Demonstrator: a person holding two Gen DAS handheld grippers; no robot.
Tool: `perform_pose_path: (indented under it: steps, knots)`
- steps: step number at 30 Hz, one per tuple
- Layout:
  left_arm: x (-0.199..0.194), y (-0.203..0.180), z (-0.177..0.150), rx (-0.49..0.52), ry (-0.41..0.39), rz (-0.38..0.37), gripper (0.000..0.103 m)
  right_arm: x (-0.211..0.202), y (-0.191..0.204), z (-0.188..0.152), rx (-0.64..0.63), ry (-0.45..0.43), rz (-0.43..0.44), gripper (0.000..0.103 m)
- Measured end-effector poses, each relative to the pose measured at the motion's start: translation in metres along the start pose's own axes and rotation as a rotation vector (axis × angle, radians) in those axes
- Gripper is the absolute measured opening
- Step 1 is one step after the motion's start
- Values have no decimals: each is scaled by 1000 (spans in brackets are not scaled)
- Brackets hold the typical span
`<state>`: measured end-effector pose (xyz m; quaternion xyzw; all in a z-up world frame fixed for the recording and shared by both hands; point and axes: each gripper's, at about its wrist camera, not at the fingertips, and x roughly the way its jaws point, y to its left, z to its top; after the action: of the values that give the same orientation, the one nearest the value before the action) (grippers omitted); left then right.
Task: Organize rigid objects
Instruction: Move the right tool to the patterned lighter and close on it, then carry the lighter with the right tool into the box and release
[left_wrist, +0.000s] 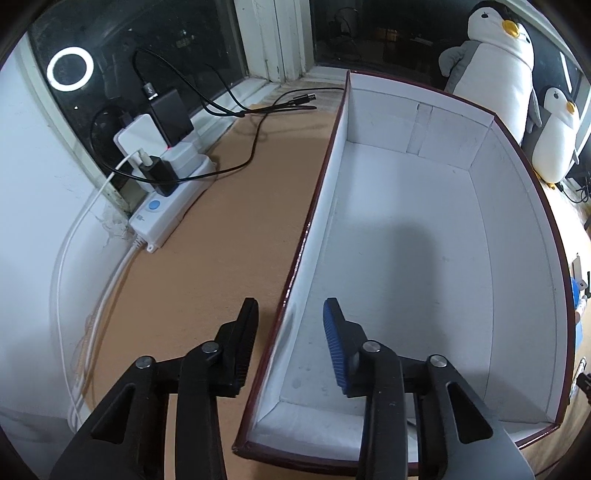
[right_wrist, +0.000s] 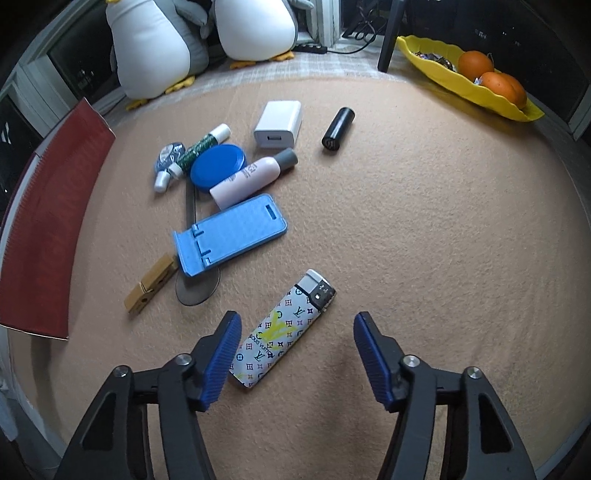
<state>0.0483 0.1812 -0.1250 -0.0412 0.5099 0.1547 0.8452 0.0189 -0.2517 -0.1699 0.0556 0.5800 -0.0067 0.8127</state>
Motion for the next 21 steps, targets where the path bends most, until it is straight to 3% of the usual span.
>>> perform_pose_path:
  steps: [7, 17, 21]
  knots:
    - [6, 1, 1, -1, 7, -12, 28, 7, 8, 1, -48, 24, -24, 48]
    - [7, 2, 1, -9, 9, -24, 28, 10, -1, 10, -83, 36, -59, 21]
    - [8, 1, 1, -10, 10, -24, 28, 8, -1, 11, -77, 23, -52, 21]
